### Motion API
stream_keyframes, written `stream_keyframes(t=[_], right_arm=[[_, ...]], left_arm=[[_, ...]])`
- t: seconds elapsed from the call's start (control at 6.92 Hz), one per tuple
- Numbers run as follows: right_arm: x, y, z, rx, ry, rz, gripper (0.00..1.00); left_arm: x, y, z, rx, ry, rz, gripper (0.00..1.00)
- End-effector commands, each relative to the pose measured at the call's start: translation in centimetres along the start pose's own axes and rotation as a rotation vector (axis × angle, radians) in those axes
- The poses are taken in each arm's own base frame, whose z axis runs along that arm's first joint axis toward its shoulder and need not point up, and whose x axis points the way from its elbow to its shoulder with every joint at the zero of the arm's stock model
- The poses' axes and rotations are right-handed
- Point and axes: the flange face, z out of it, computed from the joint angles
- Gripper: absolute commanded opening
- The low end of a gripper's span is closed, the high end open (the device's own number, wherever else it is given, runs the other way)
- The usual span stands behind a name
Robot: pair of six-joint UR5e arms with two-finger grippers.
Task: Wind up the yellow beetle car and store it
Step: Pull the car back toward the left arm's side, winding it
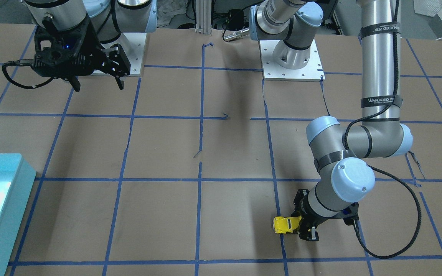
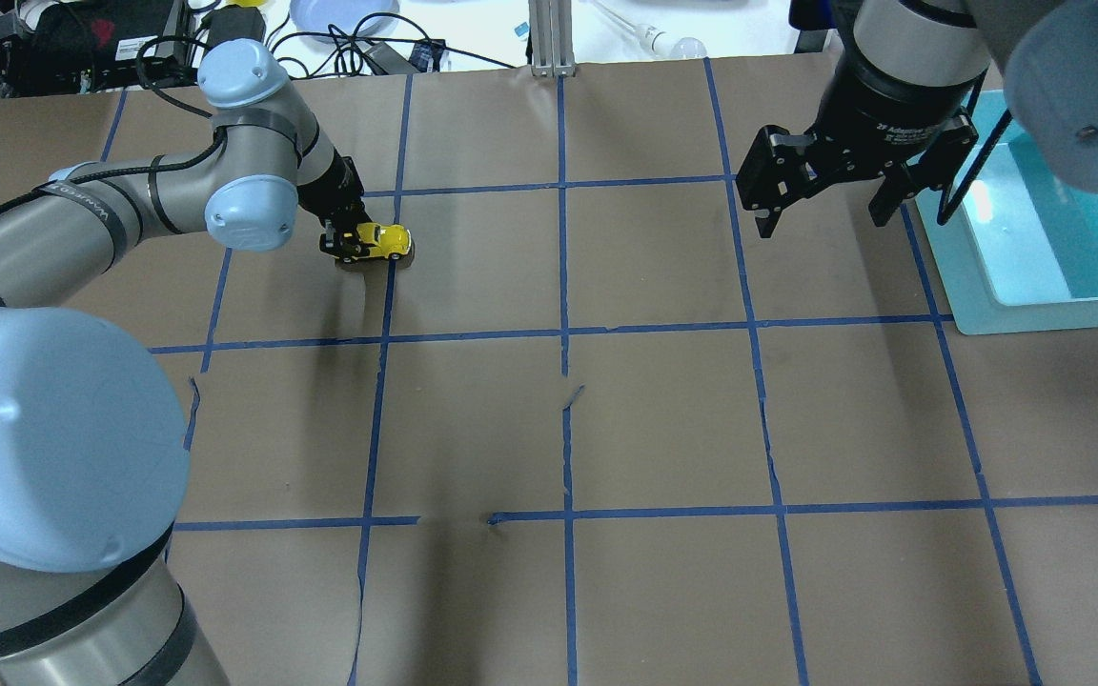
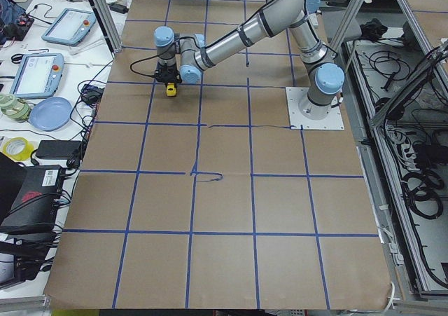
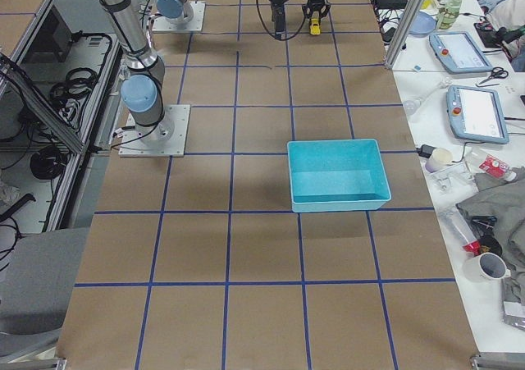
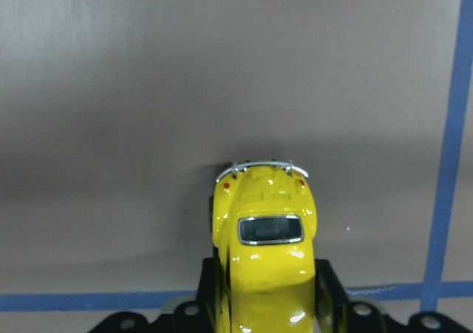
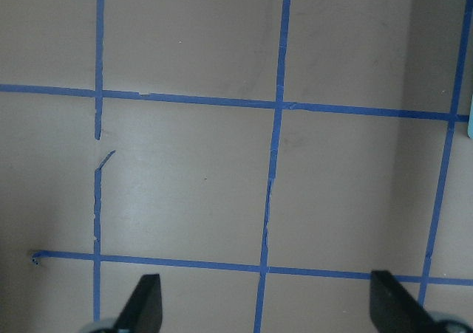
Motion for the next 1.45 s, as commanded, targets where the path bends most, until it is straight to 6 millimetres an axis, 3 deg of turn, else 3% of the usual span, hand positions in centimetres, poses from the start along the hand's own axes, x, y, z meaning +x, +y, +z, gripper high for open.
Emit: stream_keyframes(t=[0.0,0.58,0.87,1.16,1.3], right_arm=[[0.0,0.1,0.2,-0.002,0.000,0.000,1.00],[0.0,0.0,0.2,-0.004,0.000,0.000,1.00],[0.0,0.0,0.2,-0.004,0.000,0.001,1.00],[0.1,0.0,0.3,-0.007,-0.002,0.003,1.00],[0.1,0.0,0.3,-0.005,-0.002,0.003,1.00]], left_arm=[[0.1,-3.4,-0.1,0.007,-0.002,0.024,0.00],[-0.3,-9.7,-0.3,0.033,-0.024,0.083,0.00],[-1.0,-14.4,-0.1,0.035,-0.031,0.133,0.00],[-1.3,-17.5,-0.3,0.037,-0.026,0.155,0.00],[-1.3,-17.8,-0.4,0.036,-0.021,0.155,0.46]])
